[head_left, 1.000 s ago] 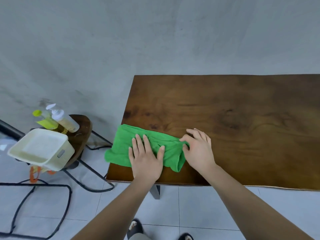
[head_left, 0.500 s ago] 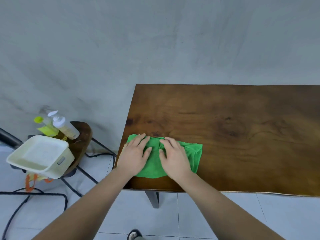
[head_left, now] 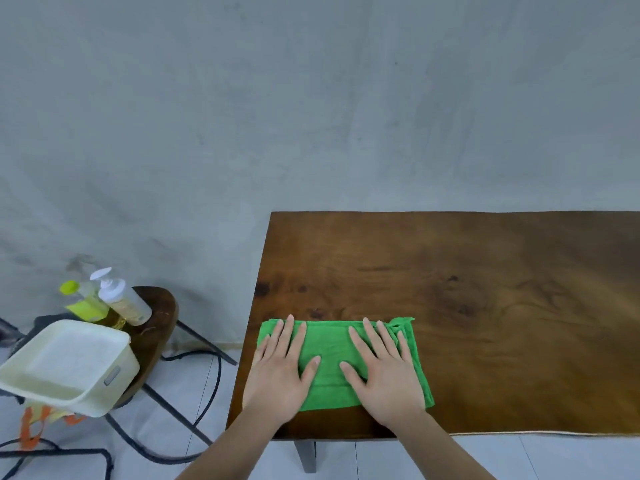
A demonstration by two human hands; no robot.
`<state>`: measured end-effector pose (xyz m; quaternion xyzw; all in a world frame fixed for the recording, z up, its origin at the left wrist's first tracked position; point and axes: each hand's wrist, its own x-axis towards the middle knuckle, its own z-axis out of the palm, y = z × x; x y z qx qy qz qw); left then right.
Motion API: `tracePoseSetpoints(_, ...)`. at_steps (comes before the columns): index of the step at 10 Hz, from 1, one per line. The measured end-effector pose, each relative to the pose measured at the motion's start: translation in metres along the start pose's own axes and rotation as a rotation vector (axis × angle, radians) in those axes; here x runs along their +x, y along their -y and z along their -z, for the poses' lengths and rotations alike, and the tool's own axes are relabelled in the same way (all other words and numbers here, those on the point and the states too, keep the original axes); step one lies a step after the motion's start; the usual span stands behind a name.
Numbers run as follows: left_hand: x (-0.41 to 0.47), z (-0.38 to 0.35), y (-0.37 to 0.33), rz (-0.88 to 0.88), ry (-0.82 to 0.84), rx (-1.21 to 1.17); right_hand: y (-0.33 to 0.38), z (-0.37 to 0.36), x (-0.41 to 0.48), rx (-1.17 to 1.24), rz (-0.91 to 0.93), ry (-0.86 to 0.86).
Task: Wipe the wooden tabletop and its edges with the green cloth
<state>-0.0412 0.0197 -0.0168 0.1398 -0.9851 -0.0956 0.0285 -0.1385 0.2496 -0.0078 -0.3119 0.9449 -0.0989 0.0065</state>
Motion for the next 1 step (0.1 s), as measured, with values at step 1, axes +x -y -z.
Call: tracePoseSetpoints(1,0.0079,0.0064,-0.0033,-0.031,0.055,-0.098,0.0029,0.0022,-0.0005,0.016,0.004,0.032)
